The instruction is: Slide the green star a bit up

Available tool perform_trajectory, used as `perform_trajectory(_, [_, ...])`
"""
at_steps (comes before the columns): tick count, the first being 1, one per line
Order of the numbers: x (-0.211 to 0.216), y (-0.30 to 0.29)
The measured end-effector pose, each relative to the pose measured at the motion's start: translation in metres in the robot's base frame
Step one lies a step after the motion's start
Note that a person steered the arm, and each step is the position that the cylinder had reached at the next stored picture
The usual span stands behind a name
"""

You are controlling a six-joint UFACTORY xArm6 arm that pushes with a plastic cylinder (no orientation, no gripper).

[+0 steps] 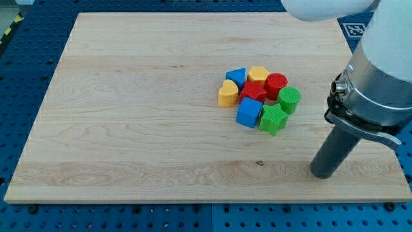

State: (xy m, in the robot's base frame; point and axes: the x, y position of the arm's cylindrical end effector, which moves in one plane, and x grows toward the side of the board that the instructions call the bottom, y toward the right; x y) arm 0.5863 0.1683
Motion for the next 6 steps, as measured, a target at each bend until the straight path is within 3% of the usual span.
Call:
perform_trajectory(2, [-0.003,0.007])
perform_trajectory(3, [-0.037,-0.013])
perform_trajectory(6, [-0.057,-0.041])
